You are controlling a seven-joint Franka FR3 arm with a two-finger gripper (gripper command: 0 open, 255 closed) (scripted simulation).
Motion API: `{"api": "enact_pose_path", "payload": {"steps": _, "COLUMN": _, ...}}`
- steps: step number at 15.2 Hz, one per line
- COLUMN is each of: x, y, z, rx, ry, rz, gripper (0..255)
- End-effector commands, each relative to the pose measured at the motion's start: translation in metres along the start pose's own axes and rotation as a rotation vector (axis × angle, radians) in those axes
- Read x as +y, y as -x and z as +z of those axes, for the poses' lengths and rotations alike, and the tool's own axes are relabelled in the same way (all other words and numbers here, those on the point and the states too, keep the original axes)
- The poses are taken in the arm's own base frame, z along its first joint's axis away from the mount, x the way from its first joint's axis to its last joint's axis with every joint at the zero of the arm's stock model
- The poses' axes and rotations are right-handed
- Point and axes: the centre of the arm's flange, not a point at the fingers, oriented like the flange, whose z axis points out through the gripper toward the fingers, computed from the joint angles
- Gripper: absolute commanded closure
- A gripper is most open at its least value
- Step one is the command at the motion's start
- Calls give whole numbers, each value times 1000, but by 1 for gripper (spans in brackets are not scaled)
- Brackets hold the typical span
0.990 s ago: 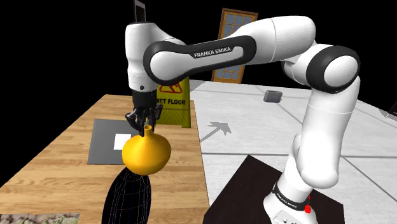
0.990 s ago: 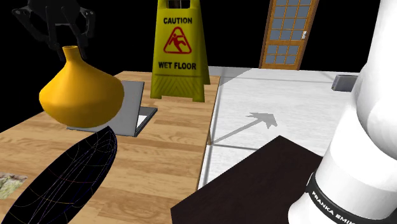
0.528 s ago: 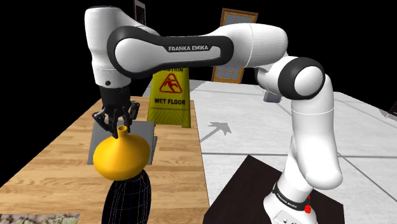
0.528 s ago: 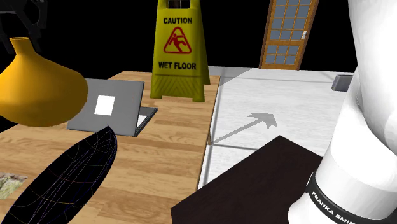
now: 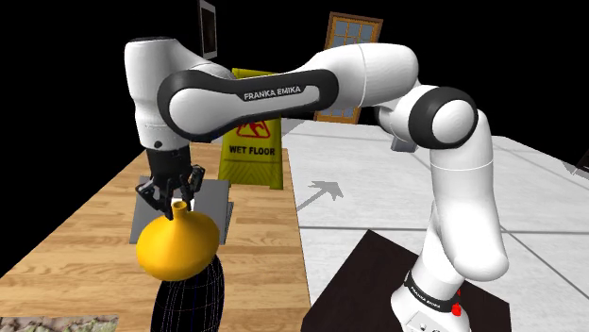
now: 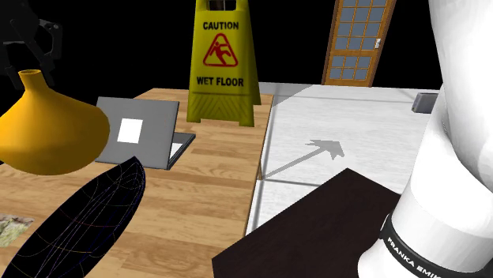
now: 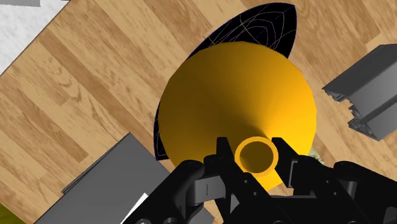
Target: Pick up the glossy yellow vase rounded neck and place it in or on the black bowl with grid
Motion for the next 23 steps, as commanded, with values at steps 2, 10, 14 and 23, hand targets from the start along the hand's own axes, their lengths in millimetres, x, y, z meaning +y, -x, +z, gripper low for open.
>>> {"api": "enact_pose_path", "payload": {"steps": 2, "x": 0, "y": 1, "z": 15, "rx": 1, "ry": -1, "rz": 0, "gripper": 255}}
{"api": "enact_pose_path", "payload": {"steps": 10, "x": 0, "y": 1, "z": 57, "rx": 1, "ry": -1, "rz": 0, "gripper": 255}}
{"api": "enact_pose_path", "payload": {"steps": 14, "x": 0, "y": 1, "z": 78, "rx": 1, "ry": -1, "rz": 0, "gripper": 255}}
{"api": "enact_pose_path", "payload": {"steps": 23, "x": 0, "y": 1, "z": 112, "rx": 1, "ry": -1, "rz": 0, "gripper": 255}}
